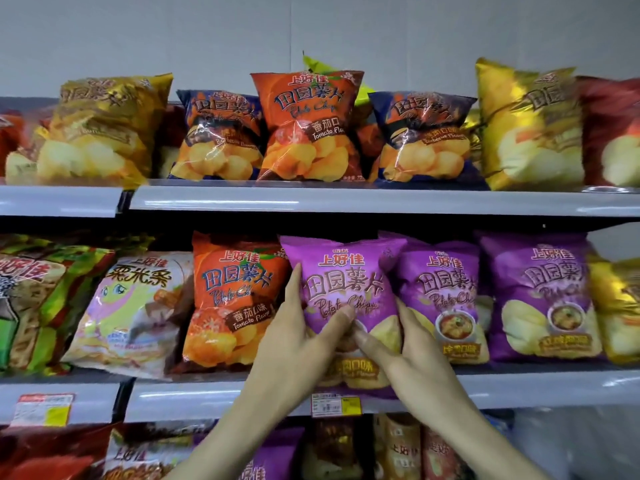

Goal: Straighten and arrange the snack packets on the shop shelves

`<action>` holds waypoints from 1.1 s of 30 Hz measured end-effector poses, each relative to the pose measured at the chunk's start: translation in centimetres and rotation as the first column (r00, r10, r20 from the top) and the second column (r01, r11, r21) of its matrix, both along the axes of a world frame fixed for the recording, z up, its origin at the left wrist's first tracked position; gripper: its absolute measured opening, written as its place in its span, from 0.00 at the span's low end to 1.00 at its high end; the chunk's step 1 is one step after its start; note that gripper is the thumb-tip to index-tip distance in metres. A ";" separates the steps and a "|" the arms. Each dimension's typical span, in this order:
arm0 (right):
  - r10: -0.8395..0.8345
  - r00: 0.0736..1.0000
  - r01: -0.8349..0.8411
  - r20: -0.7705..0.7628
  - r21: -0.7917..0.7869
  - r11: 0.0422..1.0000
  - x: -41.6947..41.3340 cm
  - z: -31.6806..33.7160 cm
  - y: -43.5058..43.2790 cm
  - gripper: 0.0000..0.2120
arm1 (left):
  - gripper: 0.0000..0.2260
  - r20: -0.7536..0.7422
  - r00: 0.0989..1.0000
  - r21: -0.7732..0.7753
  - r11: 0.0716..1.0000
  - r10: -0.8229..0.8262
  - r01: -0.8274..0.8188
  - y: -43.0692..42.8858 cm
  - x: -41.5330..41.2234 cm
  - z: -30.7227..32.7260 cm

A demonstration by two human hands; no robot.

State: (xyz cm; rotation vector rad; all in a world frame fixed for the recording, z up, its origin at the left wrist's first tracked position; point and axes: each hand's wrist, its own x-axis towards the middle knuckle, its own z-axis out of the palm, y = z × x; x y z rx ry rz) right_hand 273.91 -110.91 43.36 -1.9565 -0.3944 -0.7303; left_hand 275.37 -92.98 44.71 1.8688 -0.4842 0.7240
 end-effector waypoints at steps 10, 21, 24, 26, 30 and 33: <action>-0.172 0.981 0.180 0.090 -0.091 0.980 3.3 2.4 0.7 0.40 | 0.48 0.009 0.998 0.015 0.998 -0.063 0.063 0.3 3.6 1.7; -0.147 0.986 0.154 0.074 -0.094 0.984 5.4 0.3 0.8 0.38 | 0.48 0.021 0.996 0.000 0.996 -0.092 0.092 0.1 4.2 -0.7; -0.093 0.994 0.097 0.049 -0.097 0.991 5.2 0.2 0.6 0.38 | 0.48 0.013 0.993 0.008 0.993 -0.118 0.118 0.6 3.8 -0.7; -0.074 0.996 0.079 0.049 -0.097 0.992 5.1 -0.1 0.6 0.37 | 0.50 0.020 0.994 0.021 0.994 -0.103 0.103 0.9 3.8 -0.8; -0.028 0.998 0.032 0.050 -0.085 0.996 5.3 -0.1 0.9 0.37 | 0.54 0.009 0.998 0.041 0.998 -0.055 0.055 1.5 4.2 -0.9; 0.013 0.999 -0.010 0.036 -0.085 0.996 5.6 0.0 1.1 0.37 | 0.55 -0.006 1.000 0.054 0.998 -0.030 0.030 1.6 4.1 -0.8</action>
